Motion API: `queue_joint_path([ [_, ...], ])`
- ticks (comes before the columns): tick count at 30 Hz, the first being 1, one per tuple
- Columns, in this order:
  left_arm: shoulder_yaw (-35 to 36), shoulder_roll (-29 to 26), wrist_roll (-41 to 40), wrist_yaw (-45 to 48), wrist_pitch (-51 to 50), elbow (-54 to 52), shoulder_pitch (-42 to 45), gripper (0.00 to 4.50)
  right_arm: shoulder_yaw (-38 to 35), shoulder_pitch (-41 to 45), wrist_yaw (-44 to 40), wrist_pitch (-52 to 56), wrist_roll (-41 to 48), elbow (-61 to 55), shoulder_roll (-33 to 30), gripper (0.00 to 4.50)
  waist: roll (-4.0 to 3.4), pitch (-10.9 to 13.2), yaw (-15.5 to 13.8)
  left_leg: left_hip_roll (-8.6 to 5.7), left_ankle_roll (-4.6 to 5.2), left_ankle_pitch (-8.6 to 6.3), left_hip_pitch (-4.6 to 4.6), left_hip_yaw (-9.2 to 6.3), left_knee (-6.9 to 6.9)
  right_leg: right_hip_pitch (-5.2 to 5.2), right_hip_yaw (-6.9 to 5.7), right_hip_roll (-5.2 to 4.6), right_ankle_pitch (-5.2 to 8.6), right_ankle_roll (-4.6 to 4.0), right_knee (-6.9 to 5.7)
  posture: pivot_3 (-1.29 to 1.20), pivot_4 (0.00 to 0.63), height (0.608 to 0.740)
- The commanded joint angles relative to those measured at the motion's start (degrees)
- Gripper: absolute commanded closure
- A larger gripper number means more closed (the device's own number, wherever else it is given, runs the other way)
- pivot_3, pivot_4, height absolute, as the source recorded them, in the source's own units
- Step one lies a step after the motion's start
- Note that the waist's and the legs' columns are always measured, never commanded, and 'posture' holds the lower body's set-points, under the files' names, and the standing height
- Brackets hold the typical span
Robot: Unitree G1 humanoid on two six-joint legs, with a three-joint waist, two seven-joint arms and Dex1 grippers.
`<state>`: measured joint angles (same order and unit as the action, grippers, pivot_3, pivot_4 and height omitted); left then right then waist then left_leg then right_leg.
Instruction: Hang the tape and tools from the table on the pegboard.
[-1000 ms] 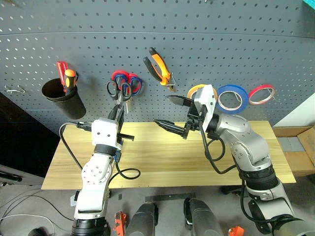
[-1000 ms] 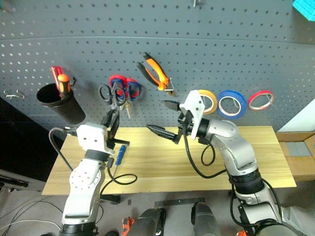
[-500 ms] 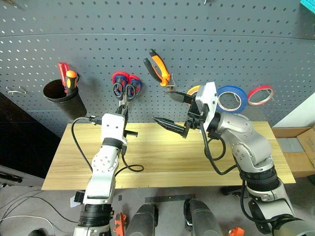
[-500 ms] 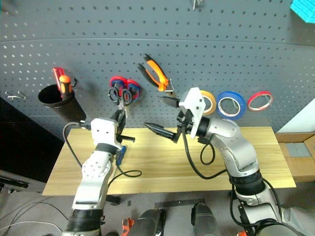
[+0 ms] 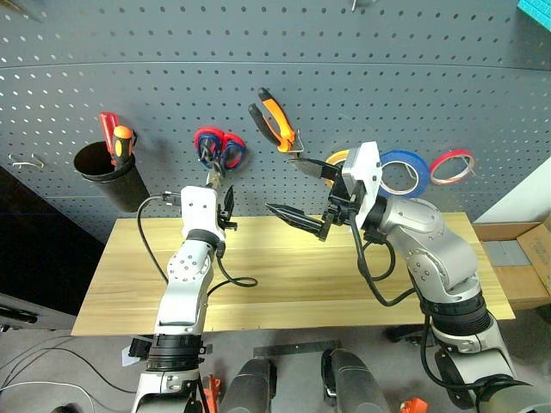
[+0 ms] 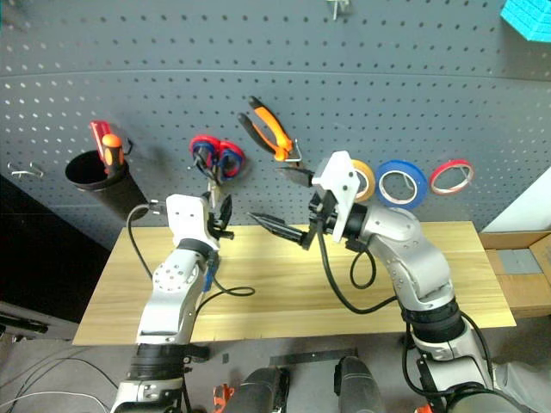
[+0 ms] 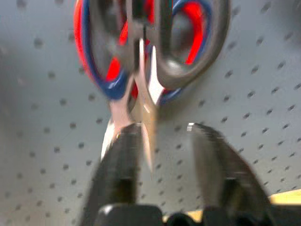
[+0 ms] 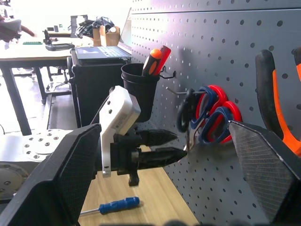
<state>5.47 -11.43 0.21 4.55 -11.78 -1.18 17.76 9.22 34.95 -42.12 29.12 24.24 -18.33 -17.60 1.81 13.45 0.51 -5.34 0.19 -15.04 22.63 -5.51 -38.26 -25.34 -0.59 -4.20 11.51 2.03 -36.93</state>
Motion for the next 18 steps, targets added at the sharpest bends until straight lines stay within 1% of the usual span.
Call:
queue_joint_path([
  [1,1.9,-2.8,-1.6,2.5,-8.9,-2.5,-3.6,1.51,-1.1,-0.9,0.3,1.5,2.3,-3.6,-0.5,0.0,0.0,0.0,0.2,0.0,0.0,0.0,-0.02,0.0,0.02,0.0,0.02,0.0,0.0,0.0,-0.01,-0.02,0.228,0.74],
  [4,3.7,-5.1,-4.6,5.4,-14.9,-3.7,-5.7,1.51,-0.6,-2.7,-0.4,3.7,3.9,-5.4,-1.4,0.0,-0.02,0.0,0.5,0.01,0.03,-0.02,0.0,-0.03,0.06,-0.02,0.0,0.01,0.01,-0.01,0.01,-0.02,0.247,0.74],
  [6,4.2,-6.8,-5.5,6.7,-19.5,-2.7,-6.3,1.51,0.3,-3.9,-0.8,5.4,4.6,-6.6,-2.2,0.0,-0.04,0.1,0.4,0.01,0.22,-0.13,0.01,-0.08,0.06,0.01,-0.03,0.0,0.01,-0.01,0.04,-0.02,0.265,0.74],
  [9,4.8,-9.5,-6.6,8.3,-28.0,0.0,-5.8,1.51,2.9,-5.8,-0.4,7.8,3.8,-7.7,-3.4,0.0,-0.08,0.2,0.6,0.0,0.25,-0.14,-0.04,-0.12,0.06,0.06,-0.05,0.0,0.02,0.0,0.04,-0.02,0.28,0.74],
  [10,4.8,-10.0,-6.4,8.2,-29.3,0.7,-5.4,1.51,3.3,-6.1,0.1,8.3,3.6,-7.9,-3.4,0.0,-0.12,0.3,0.6,0.0,0.25,-0.14,-0.05,-0.11,0.06,0.07,-0.04,0.0,0.02,0.0,0.04,-0.01,0.292,0.74],
  [14,3.4,-11.1,-7.7,11.0,-33.6,3.4,-3.6,1.51,3.7,-6.4,1.5,9.4,3.9,-8.6,-3.3,0.0,-0.11,0.8,0.7,-0.01,0.25,-0.14,-0.06,-0.11,0.06,0.07,-0.04,-0.01,0.03,0.01,0.03,-0.01,0.304,0.74],
  [18,2.4,-11.3,-6.2,10.1,-35.9,8.3,-1.5,1.51,3.6,-6.4,2.2,10.5,4.3,-9.4,-3.4,0.0,-0.03,1.1,0.8,0.0,0.25,-0.14,-0.04,-0.14,0.09,0.05,-0.04,-0.02,0.03,0.0,0.05,-0.02,0.312,0.74],
])
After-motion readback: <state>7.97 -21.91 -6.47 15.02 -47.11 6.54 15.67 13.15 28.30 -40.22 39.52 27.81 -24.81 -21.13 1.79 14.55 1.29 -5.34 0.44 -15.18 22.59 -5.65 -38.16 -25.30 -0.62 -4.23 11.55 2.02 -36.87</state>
